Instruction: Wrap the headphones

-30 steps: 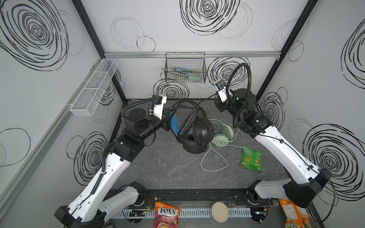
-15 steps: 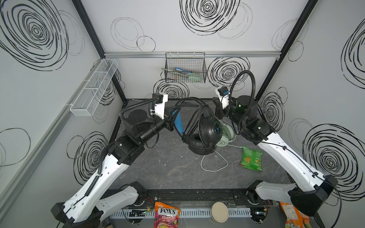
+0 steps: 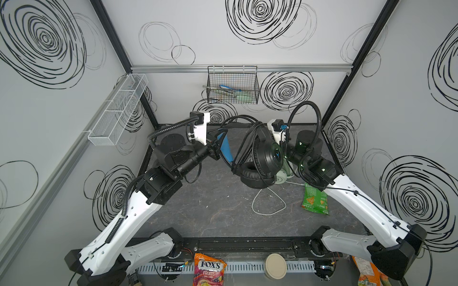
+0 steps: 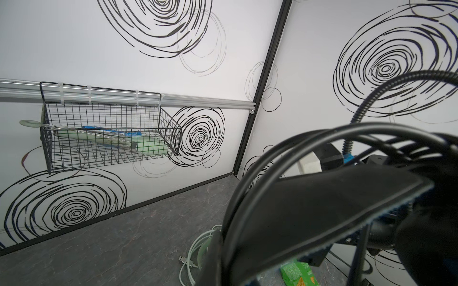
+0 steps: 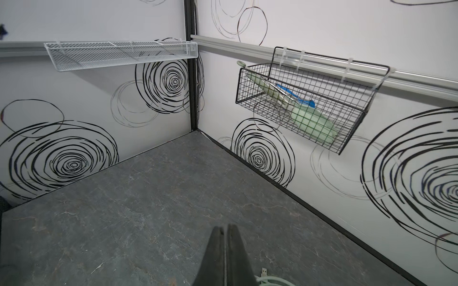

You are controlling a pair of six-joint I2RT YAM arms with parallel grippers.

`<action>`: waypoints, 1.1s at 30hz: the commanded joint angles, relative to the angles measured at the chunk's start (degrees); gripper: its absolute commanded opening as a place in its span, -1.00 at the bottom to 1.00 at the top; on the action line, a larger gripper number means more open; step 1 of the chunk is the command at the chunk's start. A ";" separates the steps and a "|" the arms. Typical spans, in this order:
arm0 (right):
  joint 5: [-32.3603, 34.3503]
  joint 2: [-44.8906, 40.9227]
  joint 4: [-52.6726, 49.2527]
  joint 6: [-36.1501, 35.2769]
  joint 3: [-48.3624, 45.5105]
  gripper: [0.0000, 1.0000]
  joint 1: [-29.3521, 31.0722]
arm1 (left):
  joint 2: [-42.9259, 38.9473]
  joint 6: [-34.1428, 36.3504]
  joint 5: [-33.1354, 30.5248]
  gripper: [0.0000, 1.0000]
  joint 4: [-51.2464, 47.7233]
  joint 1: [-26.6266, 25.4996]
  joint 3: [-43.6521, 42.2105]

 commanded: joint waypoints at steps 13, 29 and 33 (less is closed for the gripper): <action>-4.73 -0.80 1.56 4.83 -3.46 -1.00 1.51 | 1.36 -7.05 -3.00 -1.00 11.78 -0.30 4.43; -6.99 -2.60 0.62 6.93 -5.71 -1.00 3.67 | 7.07 -13.56 -10.30 -1.00 9.81 2.94 7.77; -7.52 -2.82 0.85 7.11 -5.76 -1.00 3.79 | 8.29 -16.56 -10.67 -1.00 9.66 4.69 8.00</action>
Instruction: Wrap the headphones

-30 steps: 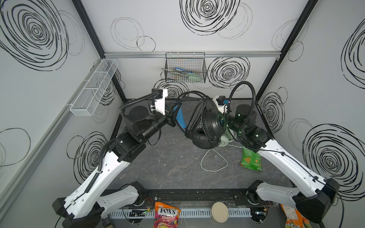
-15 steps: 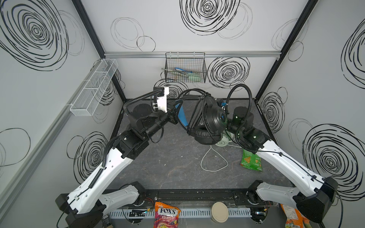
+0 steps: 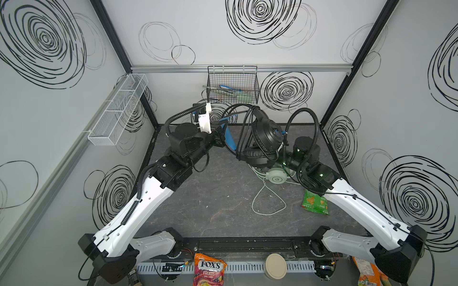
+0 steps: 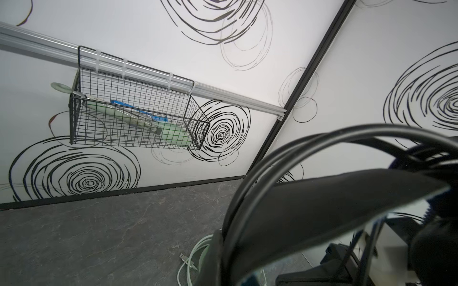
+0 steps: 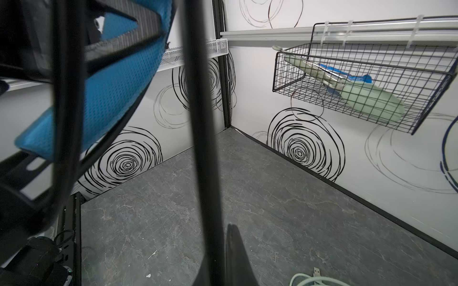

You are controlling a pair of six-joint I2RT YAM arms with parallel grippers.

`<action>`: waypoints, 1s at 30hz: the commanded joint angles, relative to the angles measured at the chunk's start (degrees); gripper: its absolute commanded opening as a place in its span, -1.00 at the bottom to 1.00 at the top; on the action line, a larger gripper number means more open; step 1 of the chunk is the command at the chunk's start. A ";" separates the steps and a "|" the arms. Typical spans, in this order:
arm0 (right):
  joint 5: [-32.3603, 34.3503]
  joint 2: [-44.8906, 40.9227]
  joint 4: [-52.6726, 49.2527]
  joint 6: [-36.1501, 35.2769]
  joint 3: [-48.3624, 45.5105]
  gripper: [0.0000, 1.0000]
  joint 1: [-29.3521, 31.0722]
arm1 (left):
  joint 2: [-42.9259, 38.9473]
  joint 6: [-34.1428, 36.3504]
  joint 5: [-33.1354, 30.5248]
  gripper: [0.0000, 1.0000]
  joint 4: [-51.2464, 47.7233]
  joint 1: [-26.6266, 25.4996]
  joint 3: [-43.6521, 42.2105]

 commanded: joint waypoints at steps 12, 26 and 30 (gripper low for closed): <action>-2.78 -1.27 -0.23 1.12 -1.85 -1.00 1.03 | 1.23 -11.46 -2.70 -1.00 11.95 4.07 5.69; -3.94 0.39 5.63 3.08 -1.66 -0.77 -2.29 | -0.99 -21.51 9.59 -1.00 20.17 6.14 3.55; -5.23 0.96 7.65 4.21 -1.55 -0.65 -2.83 | -1.13 -22.59 10.67 -1.00 21.58 5.40 3.77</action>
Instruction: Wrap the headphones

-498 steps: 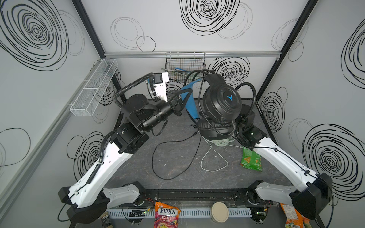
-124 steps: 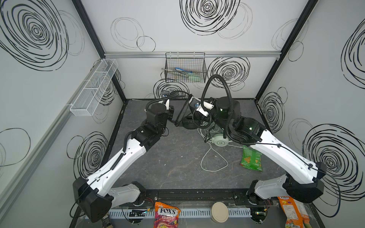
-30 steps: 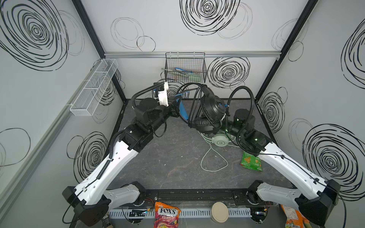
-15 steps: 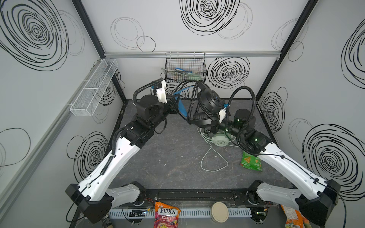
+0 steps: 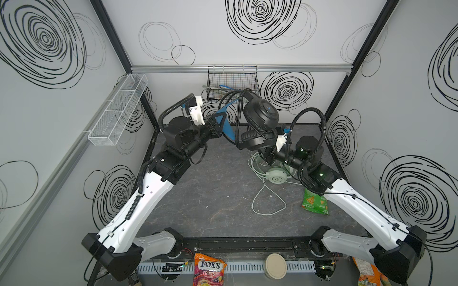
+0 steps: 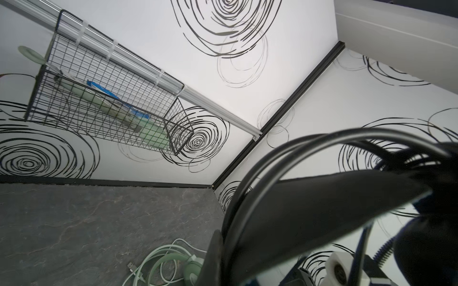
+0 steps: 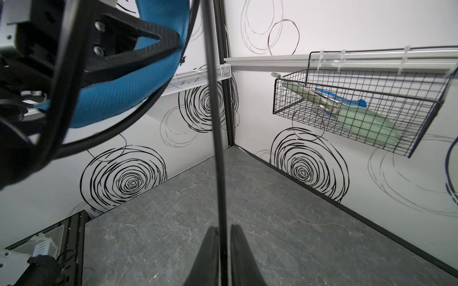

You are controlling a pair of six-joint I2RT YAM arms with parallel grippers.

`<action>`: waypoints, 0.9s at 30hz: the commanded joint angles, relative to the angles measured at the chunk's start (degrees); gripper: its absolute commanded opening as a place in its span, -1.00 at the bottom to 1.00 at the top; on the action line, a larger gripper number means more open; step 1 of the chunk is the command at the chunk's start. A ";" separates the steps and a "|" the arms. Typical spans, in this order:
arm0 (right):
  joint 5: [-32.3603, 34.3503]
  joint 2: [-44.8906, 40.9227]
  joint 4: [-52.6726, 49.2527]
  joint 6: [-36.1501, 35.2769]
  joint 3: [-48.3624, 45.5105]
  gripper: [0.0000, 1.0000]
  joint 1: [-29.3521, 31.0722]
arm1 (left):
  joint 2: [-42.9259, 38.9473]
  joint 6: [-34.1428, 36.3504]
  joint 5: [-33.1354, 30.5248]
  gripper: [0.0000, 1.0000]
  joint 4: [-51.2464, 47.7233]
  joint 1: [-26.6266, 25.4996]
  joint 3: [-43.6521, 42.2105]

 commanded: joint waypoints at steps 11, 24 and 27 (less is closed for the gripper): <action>-4.74 4.05 4.32 2.31 0.35 -0.41 -0.70 | -2.78 -8.68 2.16 -1.00 17.11 -0.18 3.69; -6.74 7.54 7.01 2.09 3.45 0.10 -0.81 | -3.51 -9.56 1.86 -1.00 16.40 -0.21 3.08; -8.00 6.85 6.69 1.65 3.28 0.23 -0.72 | -3.46 -9.65 2.03 -1.00 16.31 -0.01 2.99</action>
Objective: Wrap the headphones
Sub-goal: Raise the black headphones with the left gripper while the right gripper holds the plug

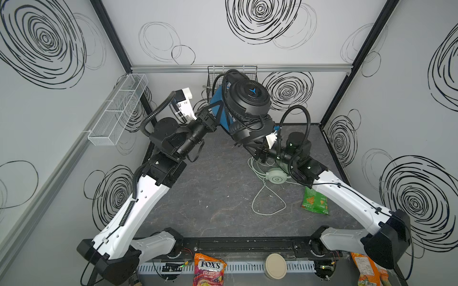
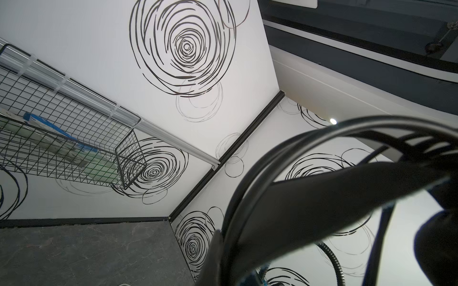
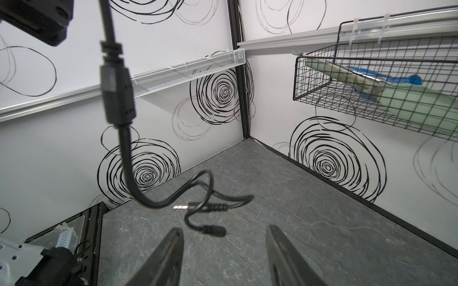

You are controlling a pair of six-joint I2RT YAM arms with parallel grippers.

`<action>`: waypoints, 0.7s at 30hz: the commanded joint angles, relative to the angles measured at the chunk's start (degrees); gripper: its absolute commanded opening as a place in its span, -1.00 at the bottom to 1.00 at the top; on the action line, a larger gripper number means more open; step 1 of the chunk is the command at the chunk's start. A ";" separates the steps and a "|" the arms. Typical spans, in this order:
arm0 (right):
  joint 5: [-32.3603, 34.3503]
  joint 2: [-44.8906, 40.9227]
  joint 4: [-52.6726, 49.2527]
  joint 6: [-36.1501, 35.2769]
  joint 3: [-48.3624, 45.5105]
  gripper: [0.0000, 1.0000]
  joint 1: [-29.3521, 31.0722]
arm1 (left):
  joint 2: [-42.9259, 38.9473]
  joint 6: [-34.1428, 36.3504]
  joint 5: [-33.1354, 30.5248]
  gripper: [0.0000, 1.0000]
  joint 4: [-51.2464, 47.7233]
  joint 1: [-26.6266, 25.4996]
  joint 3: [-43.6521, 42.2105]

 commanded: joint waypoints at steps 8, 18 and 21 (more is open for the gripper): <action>-3.77 -4.43 -1.03 -3.11 1.04 0.43 0.22 | -1.43 -3.38 0.81 -1.00 7.52 0.37 1.79; -1.46 -2.31 -3.23 -6.71 3.08 0.51 1.02 | -1.53 -4.20 1.28 -1.00 8.23 0.32 1.52; -0.20 -1.38 -2.72 -7.11 3.67 0.51 0.96 | -1.63 -4.46 1.53 -1.00 8.45 0.34 1.37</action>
